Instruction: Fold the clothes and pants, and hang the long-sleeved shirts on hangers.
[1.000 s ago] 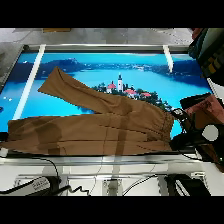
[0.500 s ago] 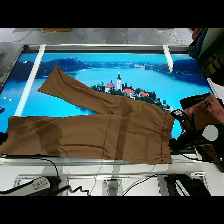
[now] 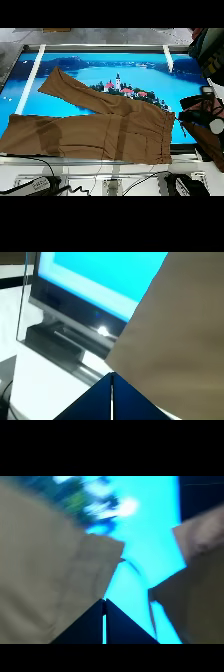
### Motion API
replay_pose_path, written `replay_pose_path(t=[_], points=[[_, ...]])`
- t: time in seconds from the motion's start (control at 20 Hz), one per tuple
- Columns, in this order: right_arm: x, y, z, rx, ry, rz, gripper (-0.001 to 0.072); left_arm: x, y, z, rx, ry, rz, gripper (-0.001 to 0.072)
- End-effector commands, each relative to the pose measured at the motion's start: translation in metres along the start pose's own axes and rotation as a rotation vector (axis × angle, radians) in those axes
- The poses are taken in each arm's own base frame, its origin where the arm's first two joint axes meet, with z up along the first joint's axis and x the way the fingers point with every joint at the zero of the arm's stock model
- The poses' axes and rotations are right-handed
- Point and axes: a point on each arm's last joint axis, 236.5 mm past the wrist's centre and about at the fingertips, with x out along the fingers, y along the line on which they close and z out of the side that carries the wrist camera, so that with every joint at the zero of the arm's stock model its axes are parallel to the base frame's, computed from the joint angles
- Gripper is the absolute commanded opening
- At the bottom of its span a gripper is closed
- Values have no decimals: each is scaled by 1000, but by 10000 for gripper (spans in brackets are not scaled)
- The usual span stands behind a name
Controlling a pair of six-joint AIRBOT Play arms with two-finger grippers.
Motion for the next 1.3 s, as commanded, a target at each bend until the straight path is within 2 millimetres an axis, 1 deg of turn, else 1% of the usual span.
replay_pose_path(t=[0.0,0.05,0.1,0.15,0.2,0.25,0.3,0.35,0.4,0.45,0.5,0.6,0.7,0.8,0.85,0.95,1.0,1.05,1.1,1.15,1.2,1.25], points=[[29,-37,-17,283,81,42,26,-8,-8,17,-85,-62,-55,25],[36,-27,-32,327,148,148,26,-8,-12,21,-94,-77,-70,25],[39,-6,-44,367,211,314,26,-9,-16,25,-105,-94,-91,25],[37,14,-49,409,246,481,30,-10,-22,30,-119,-112,-117,26],[36,23,-49,466,259,581,206,-12,-29,36,-137,-133,-149,26],[41,21,-49,530,263,615,525,-15,-37,43,-162,-159,-191,26],[49,15,-52,562,268,605,646,-18,-47,50,-188,-186,-238,34],[58,6,-57,587,273,571,654,-22,-55,58,-214,-212,-280,120],[67,-1,-59,613,276,538,656,-26,-63,66,-244,-241,-326,317],[75,-6,-59,632,266,518,658,-31,-70,74,-271,-267,-366,492],[82,-9,-58,658,257,512,658,-37,-78,81,-301,-289,-415,569],[96,-8,-58,731,256,534,658,-52,-98,96,-344,-335,-532,576],[110,-4,-66,790,288,558,658,-71,-121,111,-312,-399,-640,578],[121,4,-75,809,325,580,650,-88,-136,127,-315,-457,-691,578],[125,9,-76,785,336,591,650,-93,-143,134,-319,-480,-701,578],[132,22,-73,736,351,601,647,-95,-161,143,-334,-477,-724,578],[137,26,-69,708,343,589,616,-94,-176,147,-339,-463,-744,578],[142,30,-62,677,327,570,606,-93,-191,151,-324,-459,-755,578],[147,32,-56,649,308,551,500,-91,-207,156,-307,-458,-765,578],[150,33,-49,629,290,536,358,-88,-220,162,-332,-454,-776,578],[153,33,-44,613,274,523,238,-85,-234,171,-399,-442,-803,577],[155,34,-41,605,264,516,178,-81,-248,178,-460,-427,-839,577]])
